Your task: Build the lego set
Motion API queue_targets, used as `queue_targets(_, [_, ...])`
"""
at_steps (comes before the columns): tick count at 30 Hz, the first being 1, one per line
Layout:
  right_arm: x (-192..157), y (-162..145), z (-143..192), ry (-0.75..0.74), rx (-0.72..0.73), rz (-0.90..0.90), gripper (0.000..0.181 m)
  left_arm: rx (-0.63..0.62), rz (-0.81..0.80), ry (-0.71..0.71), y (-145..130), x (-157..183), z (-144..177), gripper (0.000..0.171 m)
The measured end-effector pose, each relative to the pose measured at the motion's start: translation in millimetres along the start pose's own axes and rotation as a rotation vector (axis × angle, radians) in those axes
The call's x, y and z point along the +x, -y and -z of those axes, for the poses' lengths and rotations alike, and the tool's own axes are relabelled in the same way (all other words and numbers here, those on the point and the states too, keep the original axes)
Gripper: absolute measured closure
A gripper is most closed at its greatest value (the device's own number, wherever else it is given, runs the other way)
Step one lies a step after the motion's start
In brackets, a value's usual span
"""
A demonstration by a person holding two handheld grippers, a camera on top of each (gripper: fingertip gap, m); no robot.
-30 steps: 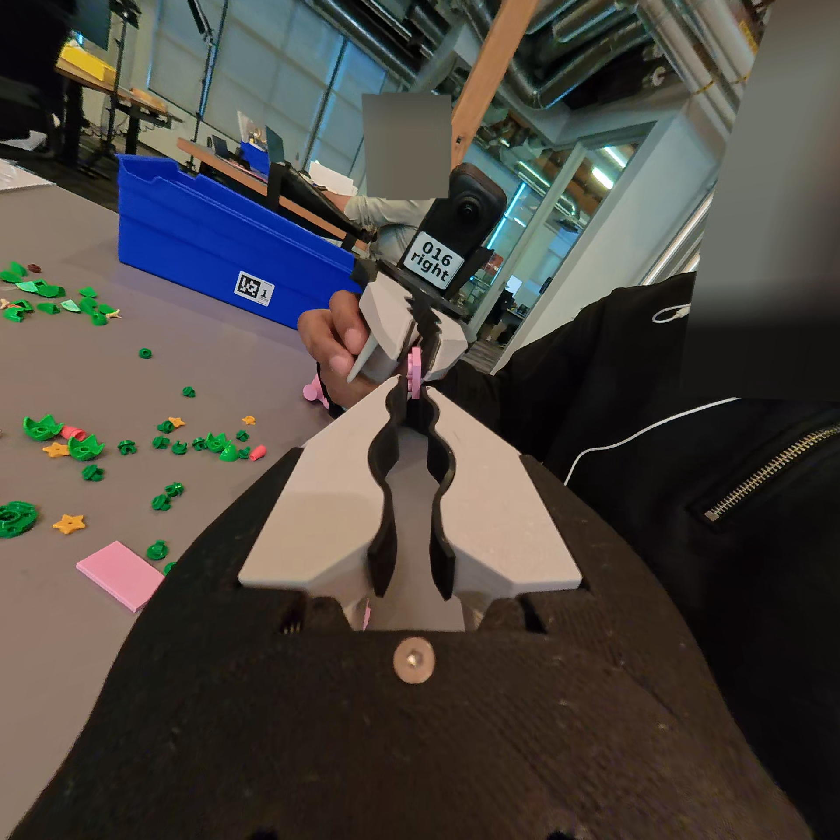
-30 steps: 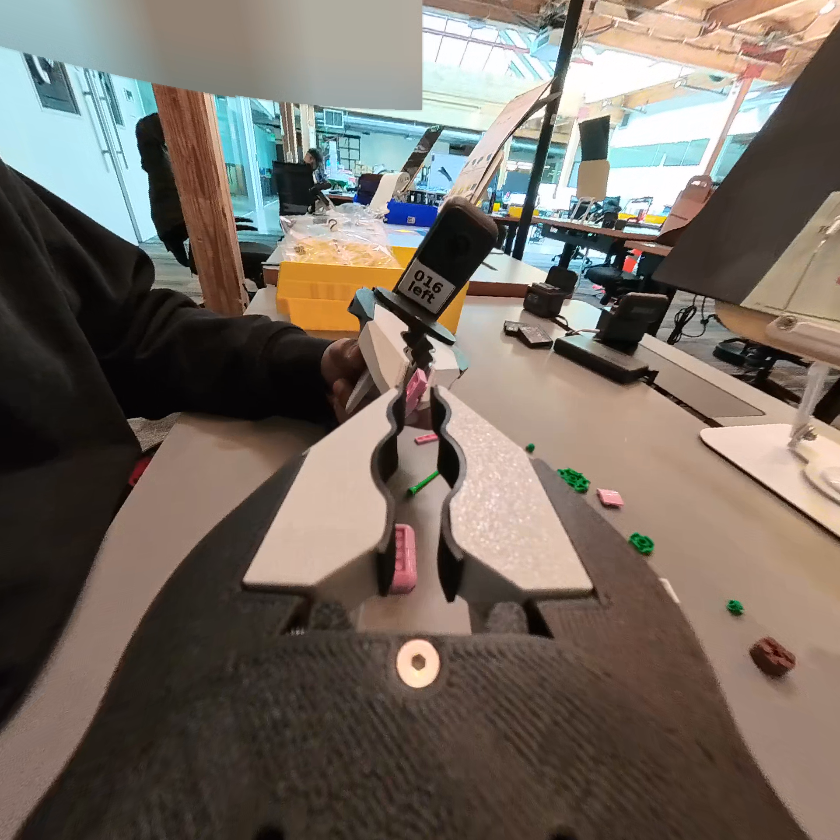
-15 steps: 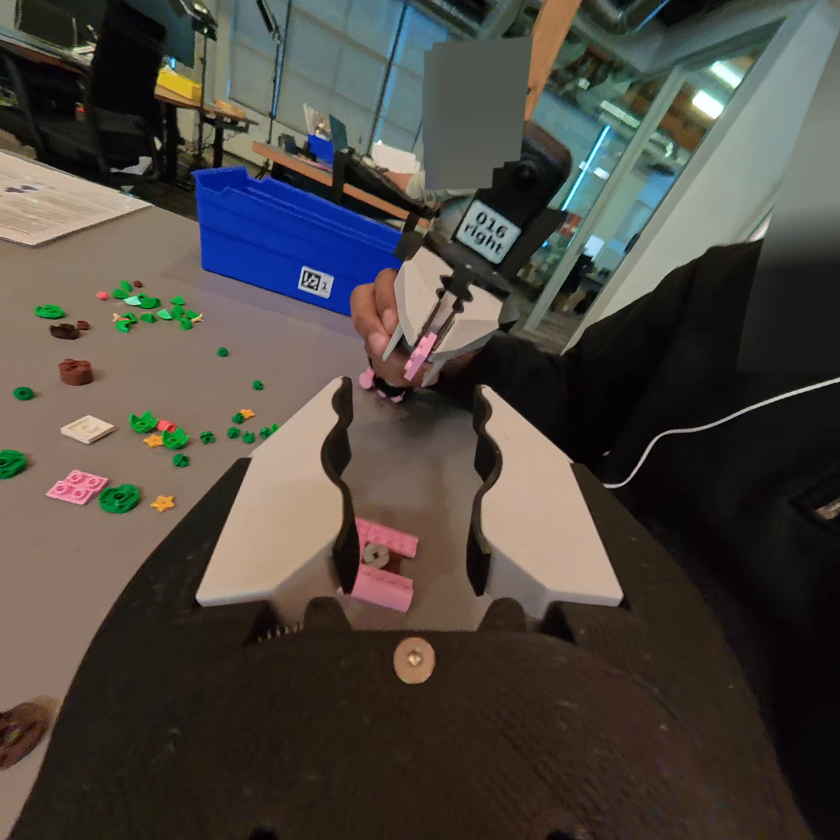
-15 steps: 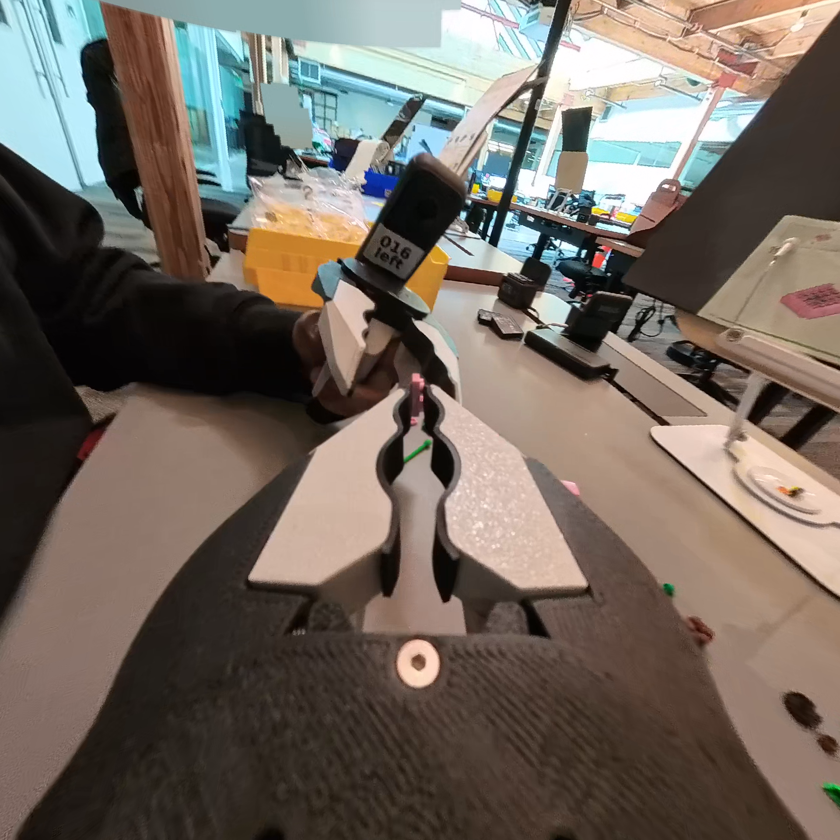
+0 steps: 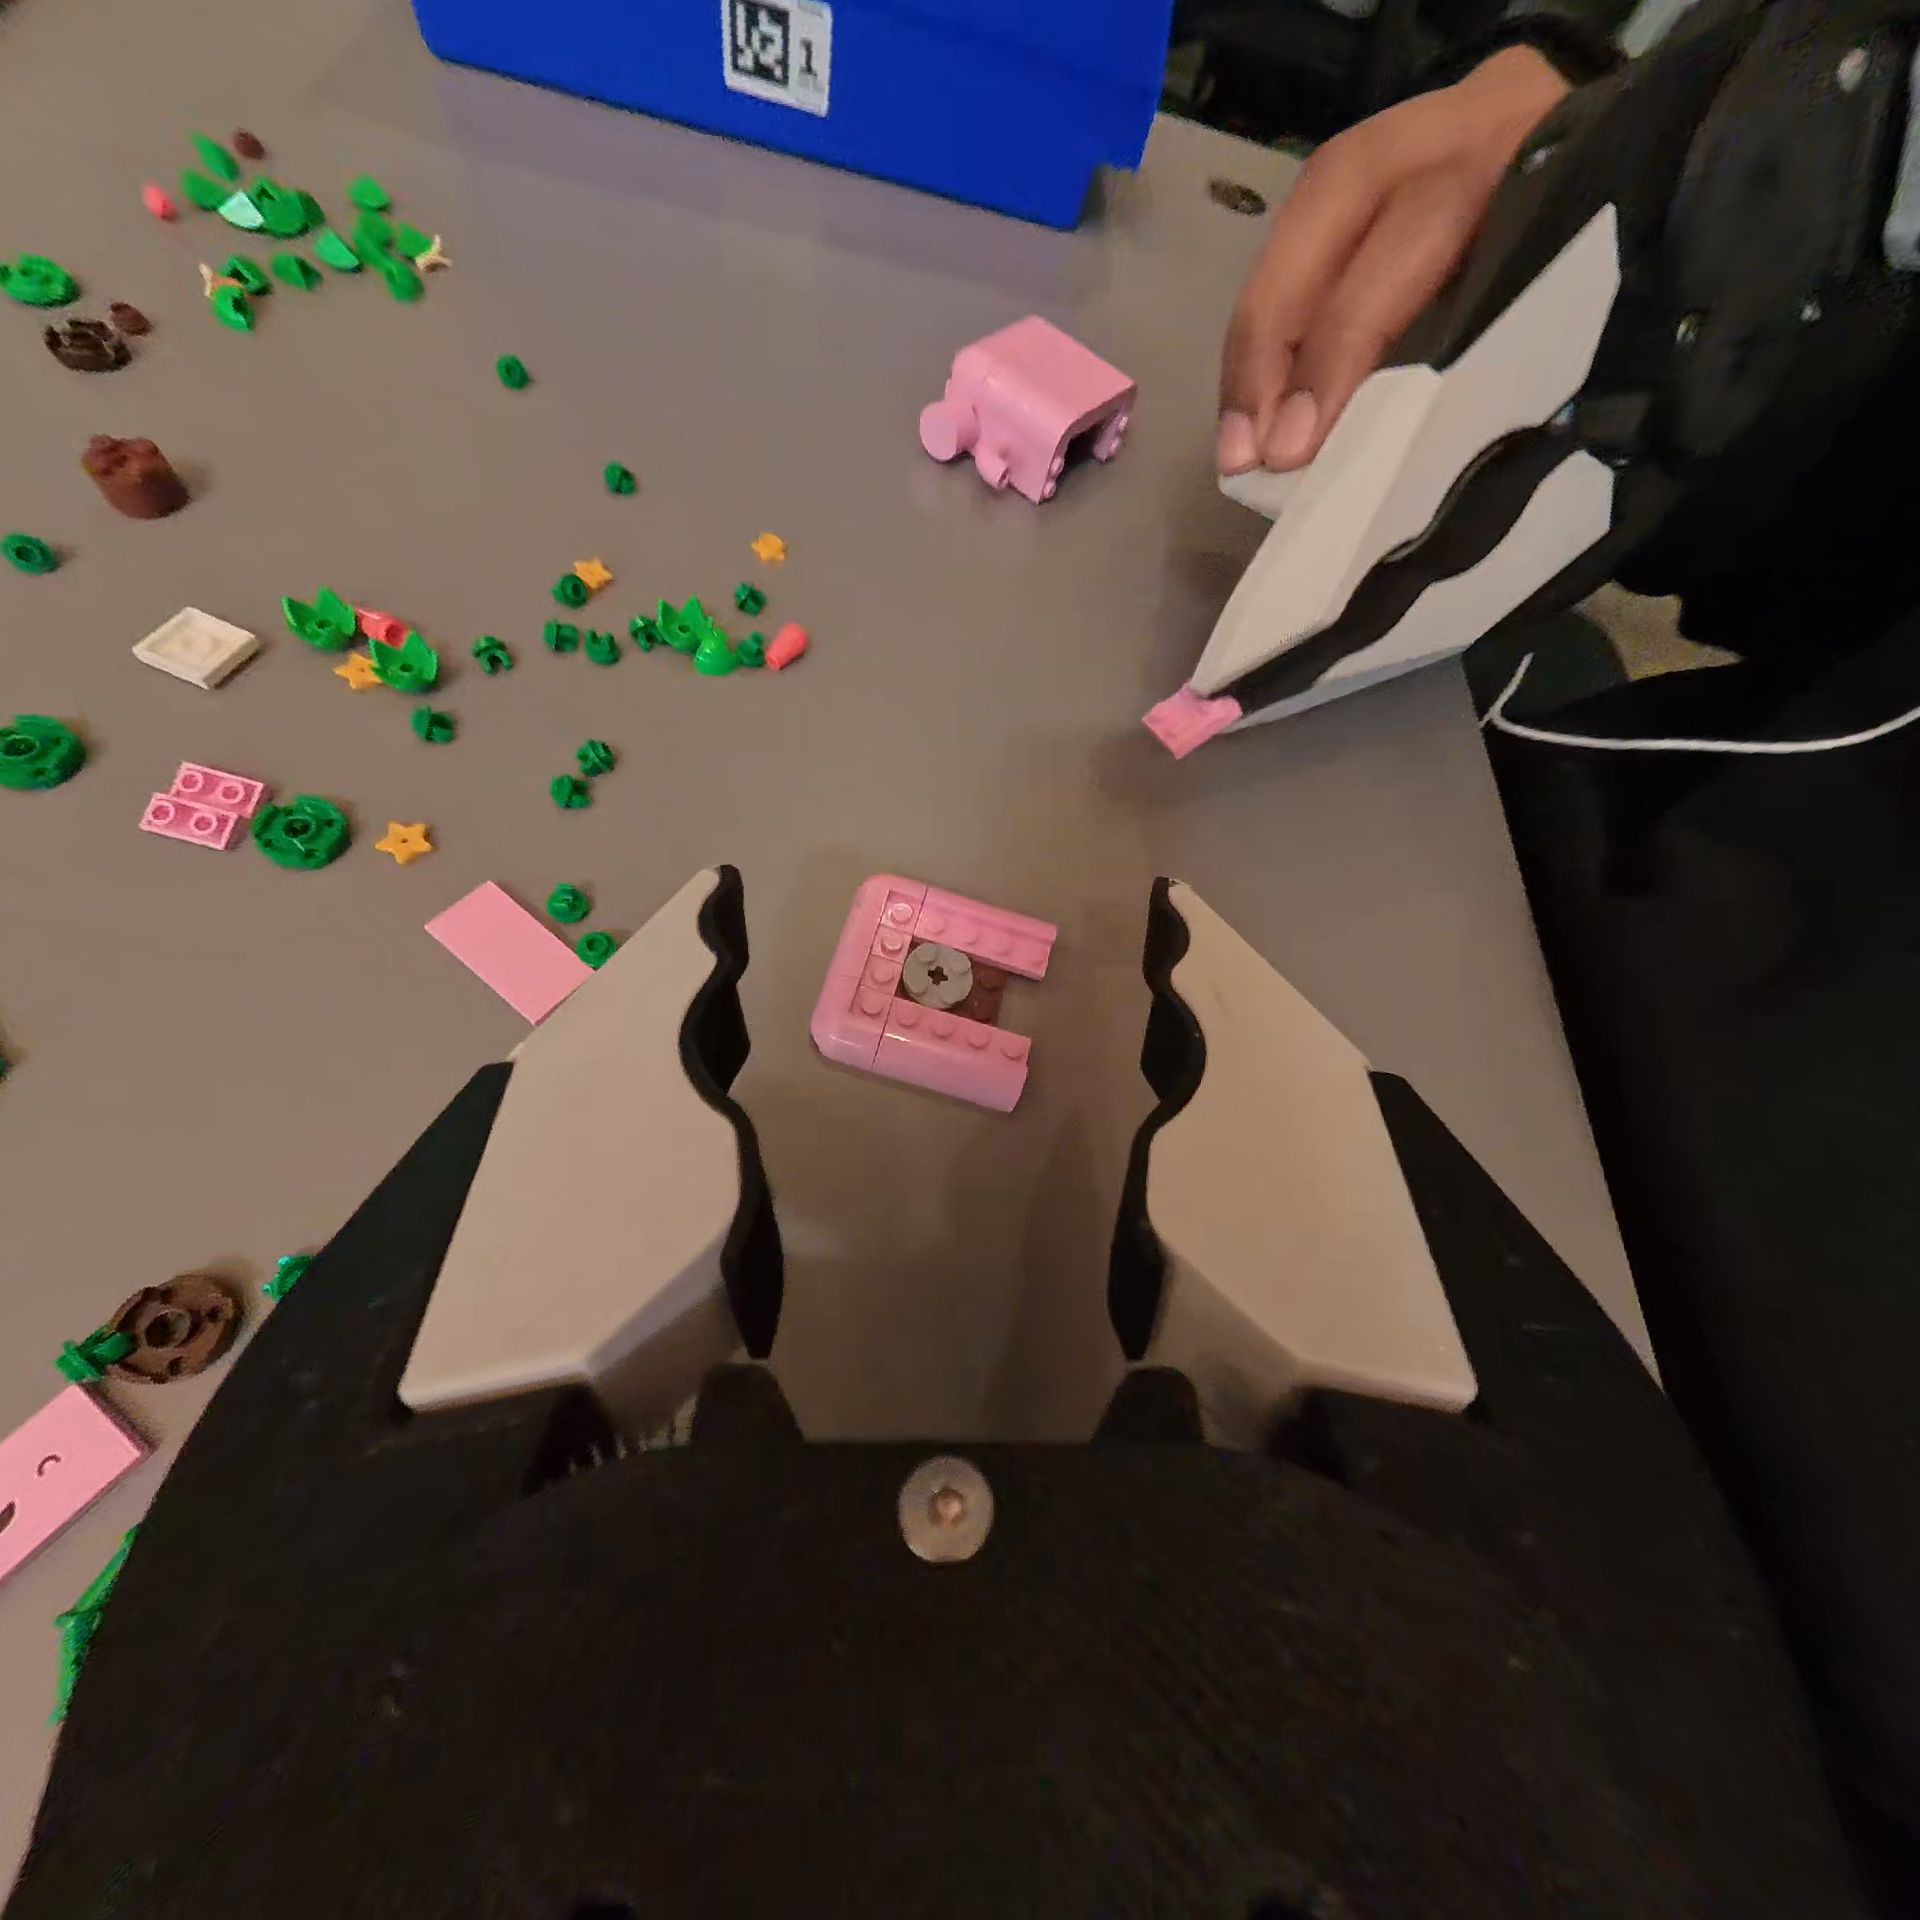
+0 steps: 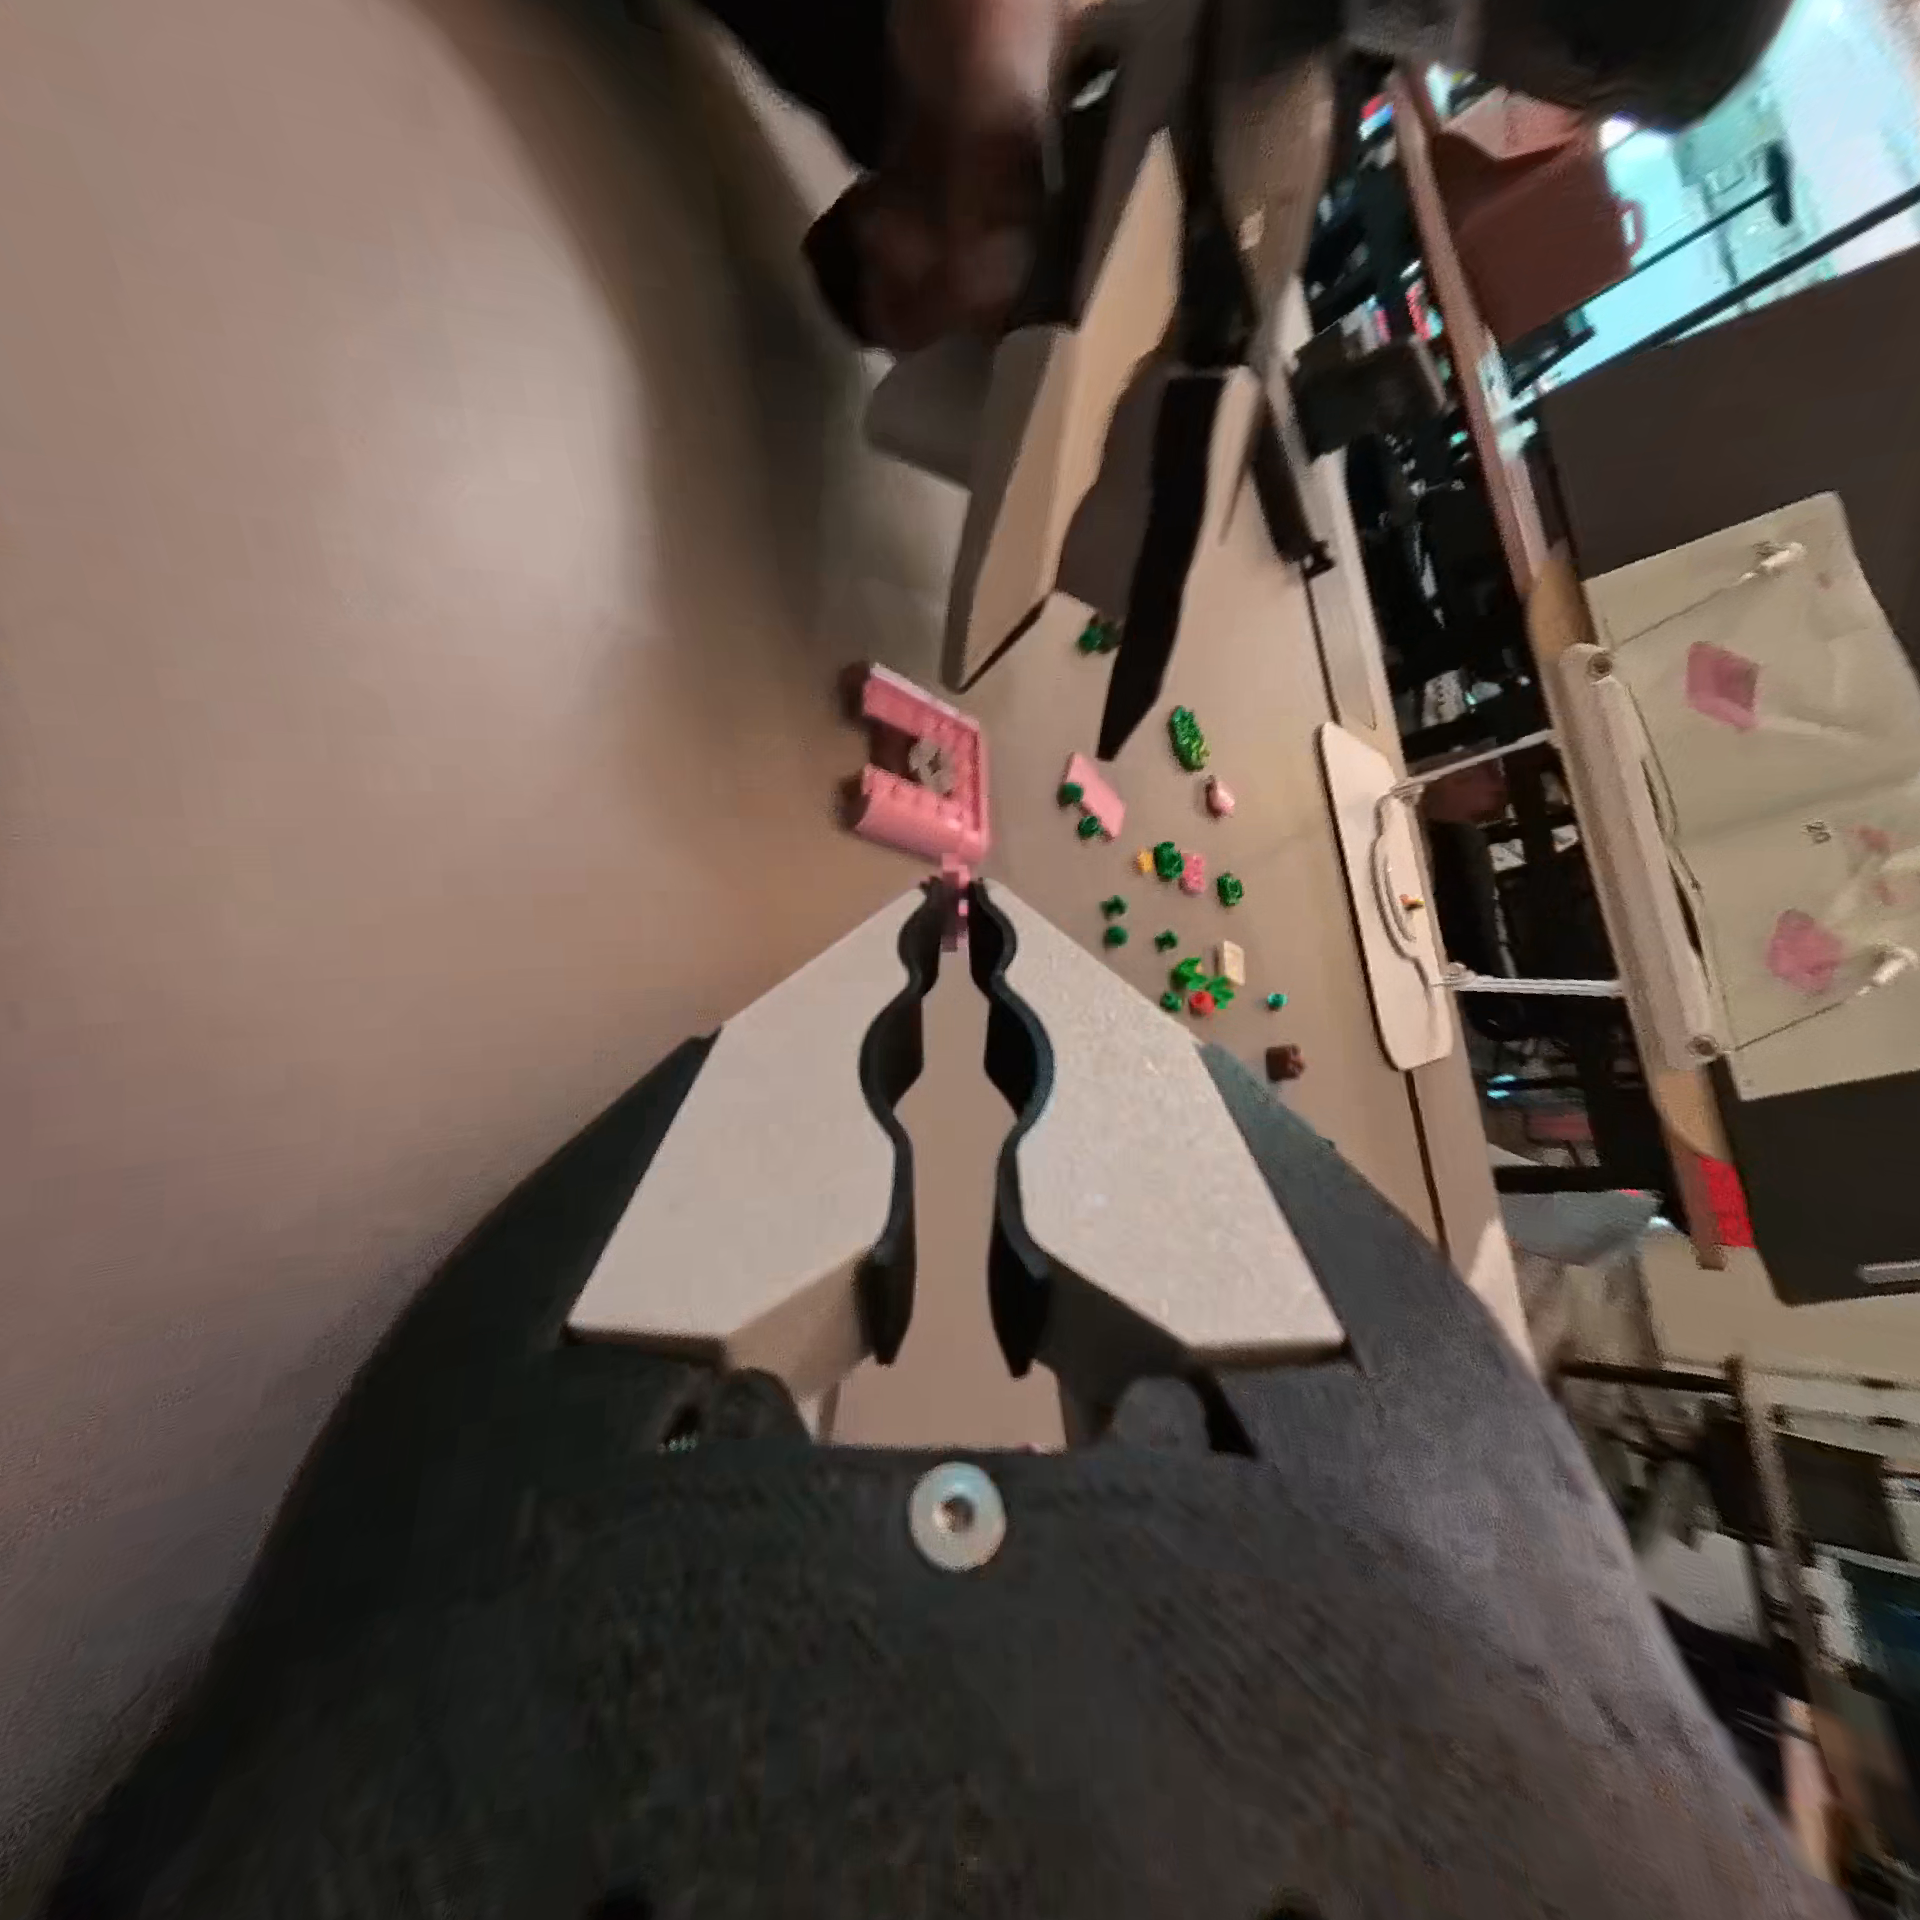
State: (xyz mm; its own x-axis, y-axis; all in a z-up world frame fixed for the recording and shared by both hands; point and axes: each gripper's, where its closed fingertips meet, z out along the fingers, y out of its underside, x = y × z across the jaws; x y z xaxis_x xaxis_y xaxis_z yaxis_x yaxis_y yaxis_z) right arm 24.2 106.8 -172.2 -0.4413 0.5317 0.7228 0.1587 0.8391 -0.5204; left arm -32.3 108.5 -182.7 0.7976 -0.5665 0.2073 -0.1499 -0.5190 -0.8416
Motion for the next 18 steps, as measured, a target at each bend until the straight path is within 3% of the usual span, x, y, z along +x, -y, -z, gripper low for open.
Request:
queue_targets(6, [-14.8, -9.9, -6.9, -0.020, -0.099, 0.215, 0.178, -0.094, -0.011, 0.024, -16.7, 3.9, -10.1, 0.087])
queue_targets(18, [-28.0, -20.1, -7.9, 0.005, -0.181, 0.303, 0.178, -0.151, -0.007, 0.012, -26.3, 12.6, -13.8, 0.090])
